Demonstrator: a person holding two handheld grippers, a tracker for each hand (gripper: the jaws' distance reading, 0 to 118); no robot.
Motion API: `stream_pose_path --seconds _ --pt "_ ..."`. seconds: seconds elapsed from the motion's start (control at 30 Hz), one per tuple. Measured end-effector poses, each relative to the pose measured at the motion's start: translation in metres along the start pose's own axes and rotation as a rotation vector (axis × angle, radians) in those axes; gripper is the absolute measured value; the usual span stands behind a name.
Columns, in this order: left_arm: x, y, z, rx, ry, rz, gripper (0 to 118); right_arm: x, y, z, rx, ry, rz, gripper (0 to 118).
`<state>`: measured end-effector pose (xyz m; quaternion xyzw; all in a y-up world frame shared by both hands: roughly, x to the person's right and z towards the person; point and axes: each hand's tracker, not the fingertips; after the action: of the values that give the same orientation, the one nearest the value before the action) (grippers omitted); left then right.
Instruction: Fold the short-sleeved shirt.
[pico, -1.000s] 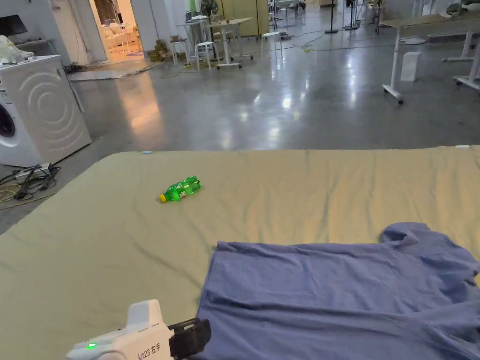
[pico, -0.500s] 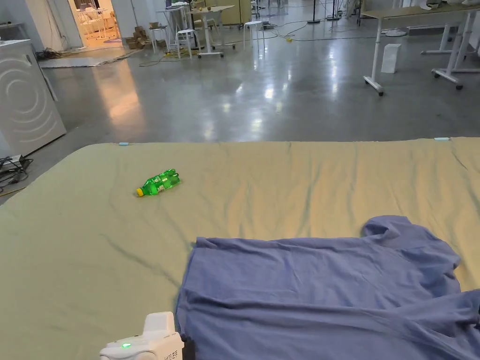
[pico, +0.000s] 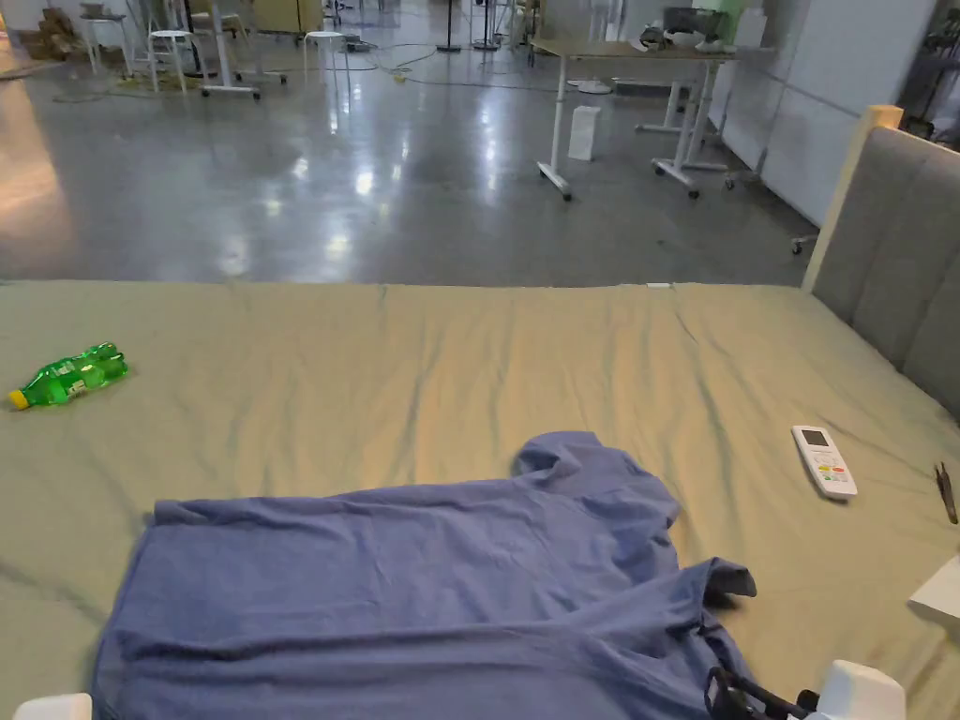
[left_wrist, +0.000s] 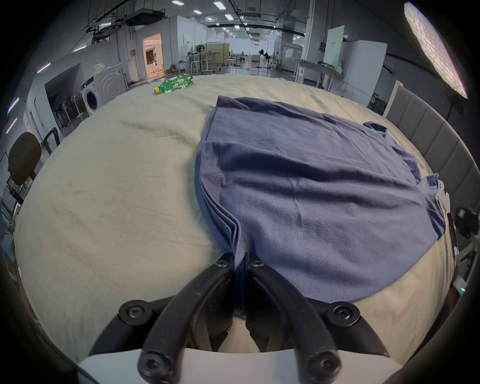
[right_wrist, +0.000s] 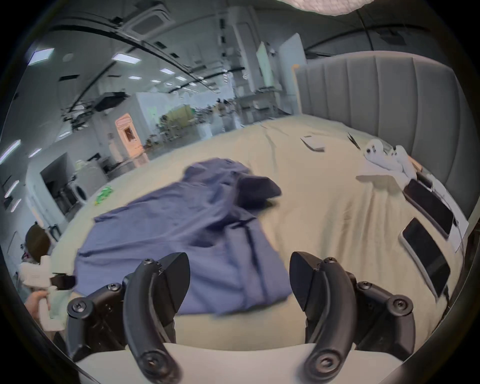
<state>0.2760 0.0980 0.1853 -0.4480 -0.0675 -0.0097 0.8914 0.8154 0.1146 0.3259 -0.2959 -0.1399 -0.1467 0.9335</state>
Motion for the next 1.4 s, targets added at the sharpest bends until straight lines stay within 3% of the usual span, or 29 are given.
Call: stream_pose_path --seconds 0.07,0.1,0.13,0.17,0.2,0.23,0.27,0.3,0.4,0.47,0.57,0.7,0.8,0.97,1.07,1.1,1.13,1.17,1.2,1.27,1.4 --pt "-0.003 0.002 0.001 -0.01 -0.009 0.028 8 0.0 -0.005 -0.035 -0.074 -0.09 0.064 82" --pt "-0.008 0.008 -0.005 -0.014 -0.013 0.031 8 0.0 -0.008 -0.047 -0.13 -0.112 0.089 70" --pt "-0.009 0.009 -0.005 -0.016 -0.017 0.032 8 -0.004 -0.01 -0.047 -0.177 -0.085 0.088 46" --pt "-0.01 0.008 -0.005 -0.018 -0.022 0.036 8 -0.008 -0.014 -0.042 -0.151 -0.03 0.064 37" --pt "-0.01 0.008 -0.005 -0.017 -0.024 0.039 8 -0.015 -0.011 -0.034 -0.097 -0.081 0.121 31" --pt "-0.013 0.007 -0.006 -0.016 -0.027 0.043 8 -0.018 -0.007 -0.03 -0.108 -0.053 0.124 16" --pt "-0.016 0.008 -0.005 -0.019 -0.033 0.051 8 -0.017 -0.007 -0.03 -0.117 -0.014 0.112 11" --pt "-0.018 0.01 -0.004 -0.025 -0.047 0.059 7 -0.018 -0.004 -0.028 -0.113 -0.058 0.119 10" --pt "-0.033 0.015 0.026 0.058 -0.104 0.143 6 -0.013 0.006 -0.014 -0.085 -0.052 0.089 9" --pt "-0.045 0.014 0.05 0.104 -0.132 0.199 6 -0.018 0.015 0.007 -0.031 -0.094 0.137 9" --pt "-0.048 0.006 0.079 0.135 -0.159 0.2 6 -0.017 0.011 0.029 -0.027 -0.092 0.114 9" --pt "-0.055 -0.021 0.118 0.117 -0.176 0.168 6 -0.016 0.0 0.076 -0.015 -0.109 0.142 9" --pt "-0.057 -0.056 0.143 0.07 -0.177 0.14 6 -0.006 -0.022 0.113 -0.043 -0.099 0.102 9" --pt "-0.053 -0.1 0.15 -0.025 -0.179 0.08 6 0.0 -0.067 0.15 -0.128 -0.119 0.101 9" --pt "-0.056 -0.113 0.139 -0.017 -0.171 0.118 6 0.002 -0.081 0.144 -0.152 -0.102 0.106 9" --pt "-0.057 -0.114 0.135 -0.025 -0.17 0.132 11 0.001 -0.082 0.141 -0.161 -0.12 0.126 14" --pt "-0.056 -0.114 0.134 -0.027 -0.156 0.135 23 0.001 -0.083 0.137 -0.175 -0.148 0.152 33" --pt "-0.053 -0.112 0.144 -0.001 -0.121 0.131 43 0.001 -0.083 0.137 -0.171 -0.165 0.164 57" --pt "-0.052 -0.111 0.15 0.061 -0.102 0.115 69 0.007 -0.083 0.136 -0.167 -0.163 0.164 75" --pt "-0.05 -0.11 0.184 0.282 -0.108 0.063 73 0.01 -0.073 0.15 -0.103 -0.137 0.157 73" --pt "-0.039 -0.084 0.25 0.509 -0.081 0.029 73 -0.007 -0.036 0.195 0.082 -0.074 0.179 73"
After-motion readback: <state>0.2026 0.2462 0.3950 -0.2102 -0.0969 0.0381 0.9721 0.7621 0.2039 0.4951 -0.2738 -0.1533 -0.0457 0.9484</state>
